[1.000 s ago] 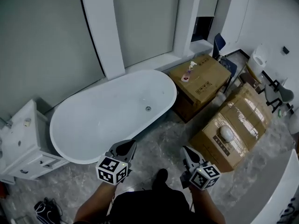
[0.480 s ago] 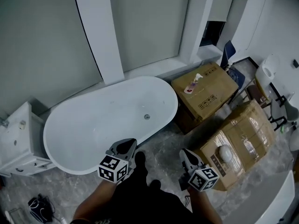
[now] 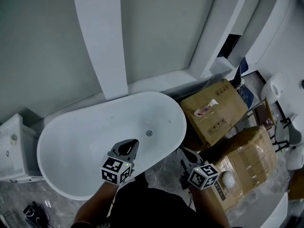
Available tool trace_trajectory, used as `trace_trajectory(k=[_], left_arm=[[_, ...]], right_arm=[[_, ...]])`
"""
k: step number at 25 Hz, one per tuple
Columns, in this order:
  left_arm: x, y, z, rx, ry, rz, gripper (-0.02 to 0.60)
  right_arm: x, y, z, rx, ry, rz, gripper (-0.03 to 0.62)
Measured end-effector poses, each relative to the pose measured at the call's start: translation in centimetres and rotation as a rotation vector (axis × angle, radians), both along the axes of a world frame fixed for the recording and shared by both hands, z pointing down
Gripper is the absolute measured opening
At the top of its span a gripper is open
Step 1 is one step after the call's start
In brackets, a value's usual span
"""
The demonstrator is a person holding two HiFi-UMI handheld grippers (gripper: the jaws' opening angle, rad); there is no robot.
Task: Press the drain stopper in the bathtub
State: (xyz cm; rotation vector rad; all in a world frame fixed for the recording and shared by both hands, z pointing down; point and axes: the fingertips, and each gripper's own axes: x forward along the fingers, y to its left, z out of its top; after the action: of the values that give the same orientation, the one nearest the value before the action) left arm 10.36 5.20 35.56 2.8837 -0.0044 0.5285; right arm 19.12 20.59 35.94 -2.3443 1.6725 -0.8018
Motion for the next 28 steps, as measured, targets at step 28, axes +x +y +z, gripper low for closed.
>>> trace_trajectory(k=[28], left_arm=[[11.4,-14.2,5.7,-0.078,-0.143,-0.409,0.017]], right_arm=[[14.0,-19.8,8.7,-0.139,-0.114,-0.508,0.014]])
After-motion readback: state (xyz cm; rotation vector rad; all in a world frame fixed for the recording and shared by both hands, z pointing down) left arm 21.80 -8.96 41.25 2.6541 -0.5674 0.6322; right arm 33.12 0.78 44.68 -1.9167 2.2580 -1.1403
